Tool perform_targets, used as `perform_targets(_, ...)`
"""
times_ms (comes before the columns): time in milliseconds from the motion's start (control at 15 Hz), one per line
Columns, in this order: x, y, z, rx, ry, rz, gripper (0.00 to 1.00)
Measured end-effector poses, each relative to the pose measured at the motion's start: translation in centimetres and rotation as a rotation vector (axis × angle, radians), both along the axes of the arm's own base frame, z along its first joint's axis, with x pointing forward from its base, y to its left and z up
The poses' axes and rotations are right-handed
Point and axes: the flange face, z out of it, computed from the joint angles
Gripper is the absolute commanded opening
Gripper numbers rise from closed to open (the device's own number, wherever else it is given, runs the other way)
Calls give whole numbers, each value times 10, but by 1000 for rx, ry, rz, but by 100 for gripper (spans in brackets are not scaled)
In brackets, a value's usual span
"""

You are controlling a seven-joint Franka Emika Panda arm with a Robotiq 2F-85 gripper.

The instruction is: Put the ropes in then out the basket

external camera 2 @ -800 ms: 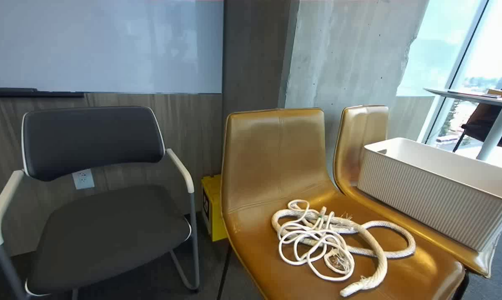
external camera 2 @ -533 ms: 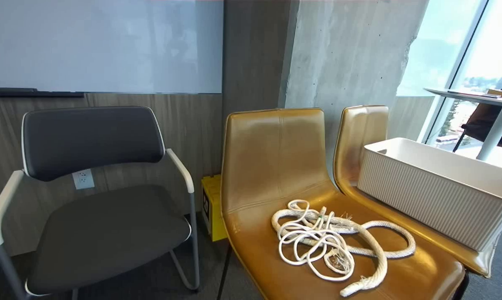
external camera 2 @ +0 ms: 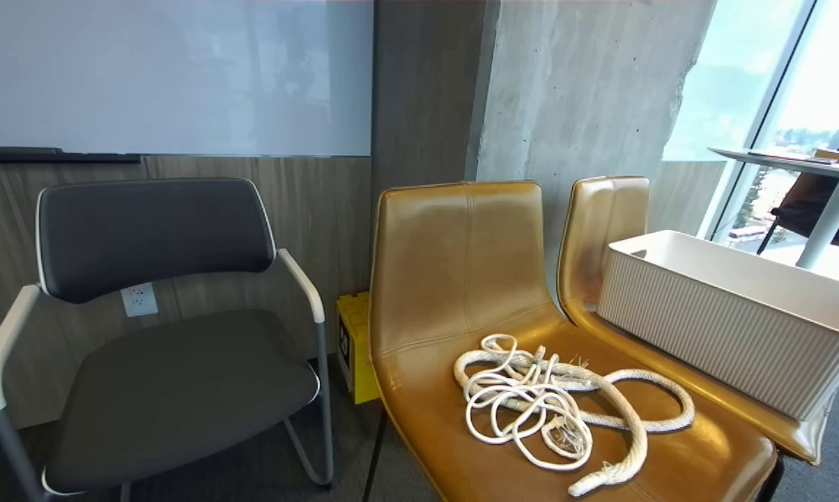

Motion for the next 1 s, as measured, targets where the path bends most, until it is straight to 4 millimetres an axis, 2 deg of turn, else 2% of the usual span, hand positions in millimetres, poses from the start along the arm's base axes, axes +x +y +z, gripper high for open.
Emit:
perform_targets(267,10,11,-1,-2,-54,37,100)
perform_targets(600,47,61,-8,-33,-271,149,100)
perform_targets(800,71,96,-32,-65,-360,218,100)
perform_targets(1000,96,124,-77,-101,-399,277,100)
